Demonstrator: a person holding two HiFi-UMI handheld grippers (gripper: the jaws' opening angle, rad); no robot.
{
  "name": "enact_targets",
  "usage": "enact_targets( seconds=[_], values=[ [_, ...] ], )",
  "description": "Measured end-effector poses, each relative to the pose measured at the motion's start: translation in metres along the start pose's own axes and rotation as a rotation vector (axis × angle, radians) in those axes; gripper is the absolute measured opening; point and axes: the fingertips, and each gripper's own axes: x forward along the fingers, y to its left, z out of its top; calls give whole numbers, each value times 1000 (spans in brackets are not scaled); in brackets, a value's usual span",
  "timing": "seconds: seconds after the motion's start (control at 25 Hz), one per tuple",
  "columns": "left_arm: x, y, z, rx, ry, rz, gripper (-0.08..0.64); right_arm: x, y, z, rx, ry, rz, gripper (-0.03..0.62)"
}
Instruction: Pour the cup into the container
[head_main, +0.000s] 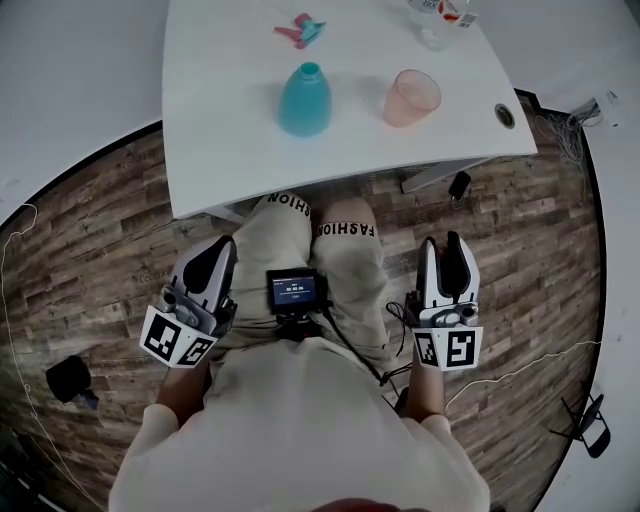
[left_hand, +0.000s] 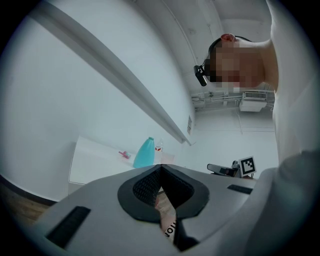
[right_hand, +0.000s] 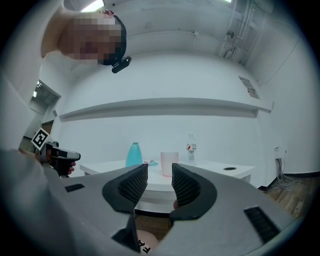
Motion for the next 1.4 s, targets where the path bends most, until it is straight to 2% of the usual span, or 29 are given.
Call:
enact_targets(
  seconds=[0.24, 0.4, 0.64, 0.88, 1.04, 1.4],
  values=[
    [4, -2, 8, -1, 1, -7, 12, 6, -5, 10, -11, 17, 16, 138],
    [13, -3, 16, 10, -1, -18, 12, 19, -19, 15, 27, 46, 35, 138],
    [26, -7, 25, 36, 8, -30, 12, 48, -29, 26, 46, 94, 125, 139],
    [30, -7, 36, 51, 1, -25, 11, 85, -20, 32, -15, 171, 260, 234],
    [29, -8, 38, 51, -2, -23, 12, 102, -20, 29, -69, 213, 286, 259],
    [21, -2, 50, 59, -21, -4, 12, 142, -32, 14, -110, 280, 325, 285]
  ],
)
